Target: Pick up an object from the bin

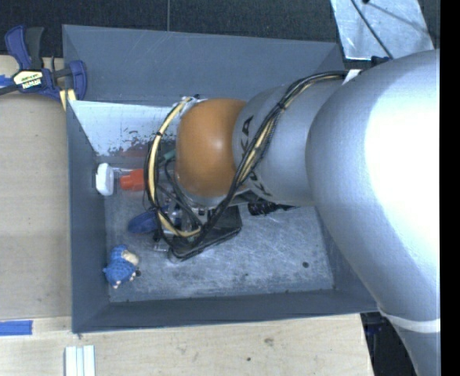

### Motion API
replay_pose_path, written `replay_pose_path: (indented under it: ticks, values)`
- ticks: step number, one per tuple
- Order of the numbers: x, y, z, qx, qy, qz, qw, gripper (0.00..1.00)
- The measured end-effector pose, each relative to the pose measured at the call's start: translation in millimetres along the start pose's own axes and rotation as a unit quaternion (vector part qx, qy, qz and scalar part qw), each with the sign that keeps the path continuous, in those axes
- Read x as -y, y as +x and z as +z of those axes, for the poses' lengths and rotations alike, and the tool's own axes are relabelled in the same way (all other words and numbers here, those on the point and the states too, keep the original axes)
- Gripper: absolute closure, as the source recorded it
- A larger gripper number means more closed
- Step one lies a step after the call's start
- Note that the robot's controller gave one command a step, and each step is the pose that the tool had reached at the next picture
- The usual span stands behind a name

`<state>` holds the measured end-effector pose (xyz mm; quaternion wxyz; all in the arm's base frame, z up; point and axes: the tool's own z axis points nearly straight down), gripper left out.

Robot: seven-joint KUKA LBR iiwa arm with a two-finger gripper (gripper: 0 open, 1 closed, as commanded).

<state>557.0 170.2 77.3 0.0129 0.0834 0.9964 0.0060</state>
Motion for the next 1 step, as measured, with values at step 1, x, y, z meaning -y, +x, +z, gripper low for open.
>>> replay_pose_path:
  ticks: [1]
  values:
    - [-6.2, 8.1, -185.7, -0.0075, 0.005, -0.009, 0.9999, 1.00]
